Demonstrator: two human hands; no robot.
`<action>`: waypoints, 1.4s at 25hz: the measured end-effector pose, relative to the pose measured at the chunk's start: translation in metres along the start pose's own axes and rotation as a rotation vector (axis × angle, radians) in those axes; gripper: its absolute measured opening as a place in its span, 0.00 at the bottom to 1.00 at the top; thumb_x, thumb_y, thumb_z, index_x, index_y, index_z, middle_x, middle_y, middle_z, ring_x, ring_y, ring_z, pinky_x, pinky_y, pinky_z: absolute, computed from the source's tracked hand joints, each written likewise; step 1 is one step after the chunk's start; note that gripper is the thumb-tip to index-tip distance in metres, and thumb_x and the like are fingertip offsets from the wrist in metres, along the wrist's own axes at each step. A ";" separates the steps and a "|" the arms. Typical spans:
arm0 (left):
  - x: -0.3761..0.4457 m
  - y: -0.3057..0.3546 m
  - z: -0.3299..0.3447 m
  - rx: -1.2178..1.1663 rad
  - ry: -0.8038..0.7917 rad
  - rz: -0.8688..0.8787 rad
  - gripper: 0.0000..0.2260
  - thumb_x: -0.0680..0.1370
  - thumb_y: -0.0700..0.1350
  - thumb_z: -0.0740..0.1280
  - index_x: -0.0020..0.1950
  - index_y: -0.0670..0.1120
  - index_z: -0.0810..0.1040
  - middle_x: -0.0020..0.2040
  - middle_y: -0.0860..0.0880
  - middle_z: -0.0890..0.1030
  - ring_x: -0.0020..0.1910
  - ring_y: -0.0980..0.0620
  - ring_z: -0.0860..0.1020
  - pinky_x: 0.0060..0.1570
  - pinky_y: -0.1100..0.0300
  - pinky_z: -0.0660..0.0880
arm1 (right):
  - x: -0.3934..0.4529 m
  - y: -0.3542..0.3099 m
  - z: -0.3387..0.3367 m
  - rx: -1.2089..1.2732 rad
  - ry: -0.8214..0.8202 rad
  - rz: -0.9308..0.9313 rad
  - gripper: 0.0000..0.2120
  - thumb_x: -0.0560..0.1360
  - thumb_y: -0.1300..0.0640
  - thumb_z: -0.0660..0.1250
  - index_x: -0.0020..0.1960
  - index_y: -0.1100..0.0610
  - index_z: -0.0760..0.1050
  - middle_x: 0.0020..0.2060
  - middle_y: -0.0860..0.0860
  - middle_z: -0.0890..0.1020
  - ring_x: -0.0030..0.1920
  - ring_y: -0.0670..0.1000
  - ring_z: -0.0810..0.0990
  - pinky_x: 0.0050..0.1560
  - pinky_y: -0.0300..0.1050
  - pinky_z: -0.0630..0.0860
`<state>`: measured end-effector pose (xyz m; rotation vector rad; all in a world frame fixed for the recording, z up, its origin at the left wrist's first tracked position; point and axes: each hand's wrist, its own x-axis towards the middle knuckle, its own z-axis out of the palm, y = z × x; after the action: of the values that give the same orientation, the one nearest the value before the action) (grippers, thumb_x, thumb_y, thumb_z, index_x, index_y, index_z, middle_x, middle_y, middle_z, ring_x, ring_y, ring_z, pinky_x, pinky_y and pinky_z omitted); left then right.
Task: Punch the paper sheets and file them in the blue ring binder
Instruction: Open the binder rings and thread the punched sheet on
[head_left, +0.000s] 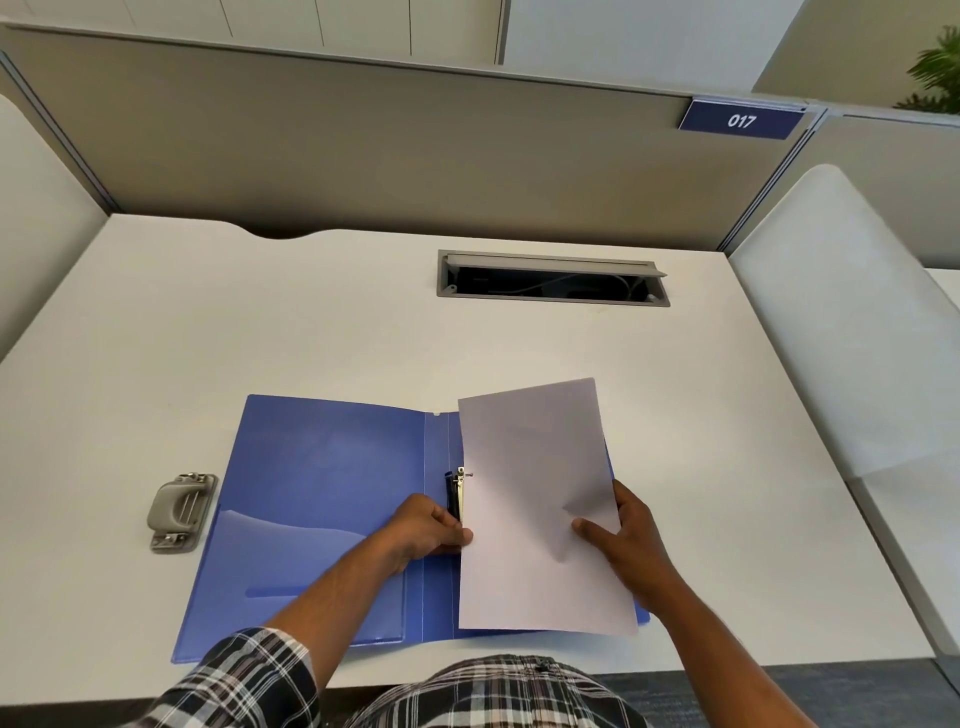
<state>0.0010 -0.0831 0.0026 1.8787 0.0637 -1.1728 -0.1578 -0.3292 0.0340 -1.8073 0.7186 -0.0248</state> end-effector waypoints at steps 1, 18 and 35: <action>0.000 0.000 0.001 0.027 0.008 0.010 0.11 0.70 0.40 0.78 0.47 0.34 0.83 0.47 0.39 0.86 0.50 0.44 0.85 0.58 0.50 0.80 | 0.001 0.000 0.000 -0.009 -0.006 -0.006 0.21 0.74 0.62 0.76 0.61 0.44 0.76 0.54 0.46 0.85 0.49 0.48 0.86 0.49 0.46 0.85; -0.003 -0.017 0.018 0.540 0.174 0.433 0.20 0.71 0.47 0.77 0.56 0.57 0.71 0.53 0.55 0.71 0.46 0.56 0.74 0.45 0.67 0.71 | 0.030 0.025 0.002 -0.104 0.098 0.192 0.23 0.74 0.62 0.76 0.67 0.56 0.74 0.57 0.54 0.83 0.54 0.58 0.83 0.57 0.57 0.82; -0.006 -0.035 0.021 0.429 0.342 0.416 0.08 0.73 0.39 0.74 0.48 0.50 0.79 0.45 0.54 0.79 0.41 0.58 0.79 0.40 0.70 0.75 | 0.034 0.050 -0.004 -0.343 0.349 0.313 0.08 0.77 0.52 0.71 0.56 0.49 0.80 0.45 0.45 0.84 0.43 0.48 0.78 0.47 0.45 0.73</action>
<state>-0.0329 -0.0741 -0.0192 2.3088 -0.4015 -0.6022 -0.1547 -0.3574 -0.0195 -2.0172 1.3145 -0.0100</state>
